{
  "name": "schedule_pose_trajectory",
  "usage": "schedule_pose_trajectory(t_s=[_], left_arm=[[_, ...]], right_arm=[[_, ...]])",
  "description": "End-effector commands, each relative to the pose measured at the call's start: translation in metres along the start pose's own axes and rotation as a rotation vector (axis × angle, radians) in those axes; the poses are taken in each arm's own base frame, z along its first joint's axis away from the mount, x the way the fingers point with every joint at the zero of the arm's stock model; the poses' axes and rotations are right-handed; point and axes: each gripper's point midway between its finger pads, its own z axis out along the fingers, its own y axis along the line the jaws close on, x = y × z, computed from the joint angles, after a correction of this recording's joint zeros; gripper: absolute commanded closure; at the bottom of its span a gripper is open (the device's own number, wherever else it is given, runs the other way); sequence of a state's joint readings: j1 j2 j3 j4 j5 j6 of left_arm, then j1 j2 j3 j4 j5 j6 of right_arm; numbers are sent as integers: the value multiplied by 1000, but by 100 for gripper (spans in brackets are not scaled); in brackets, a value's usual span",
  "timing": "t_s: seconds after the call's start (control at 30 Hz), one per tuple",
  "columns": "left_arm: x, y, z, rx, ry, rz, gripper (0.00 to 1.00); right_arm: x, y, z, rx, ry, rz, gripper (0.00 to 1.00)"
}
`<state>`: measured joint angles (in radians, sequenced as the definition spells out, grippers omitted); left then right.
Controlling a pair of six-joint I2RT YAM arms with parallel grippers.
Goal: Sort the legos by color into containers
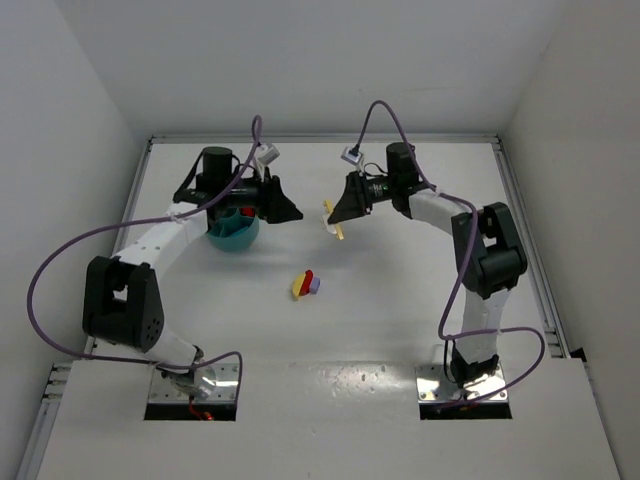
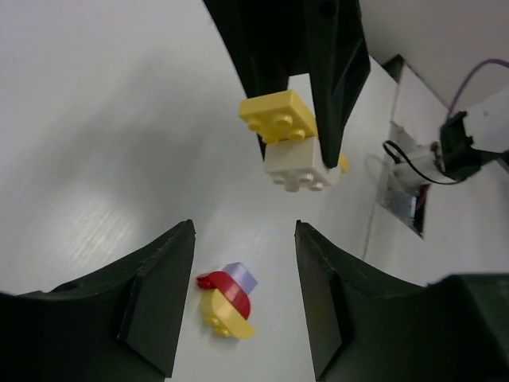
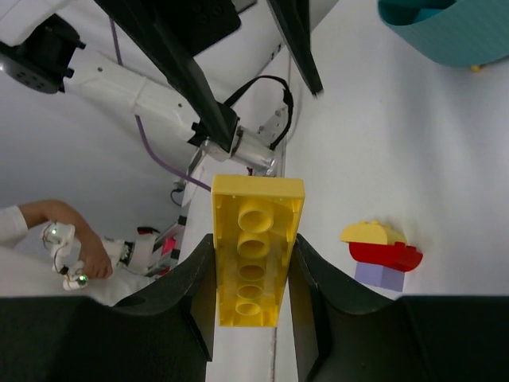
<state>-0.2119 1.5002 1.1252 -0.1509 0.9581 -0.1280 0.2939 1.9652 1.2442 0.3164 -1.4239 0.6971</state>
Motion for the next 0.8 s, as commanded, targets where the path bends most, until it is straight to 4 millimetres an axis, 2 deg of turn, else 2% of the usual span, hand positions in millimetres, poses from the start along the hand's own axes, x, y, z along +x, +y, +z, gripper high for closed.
schedule_pose_trajectory(t_s=[0.0, 0.1, 0.27, 0.5, 0.63, 0.77], left_arm=[[-19, -38, 13, 209, -22, 45, 41], [-14, -53, 19, 295, 1, 57, 41], [-7, -66, 27, 374, 31, 49, 41], [-7, -68, 30, 382, 33, 60, 41], [-6, -62, 34, 372, 38, 51, 41], [-10, -58, 38, 372, 38, 38, 46]], right_arm=[[-13, 33, 3, -63, 27, -190, 100], [-8, 37, 10, -77, 41, -211, 100], [-8, 42, 13, -84, 47, -229, 100], [-8, 46, 20, -97, 59, -248, 100], [-7, 47, 20, -106, 65, -257, 100], [-7, 51, 23, -120, 76, -267, 100]])
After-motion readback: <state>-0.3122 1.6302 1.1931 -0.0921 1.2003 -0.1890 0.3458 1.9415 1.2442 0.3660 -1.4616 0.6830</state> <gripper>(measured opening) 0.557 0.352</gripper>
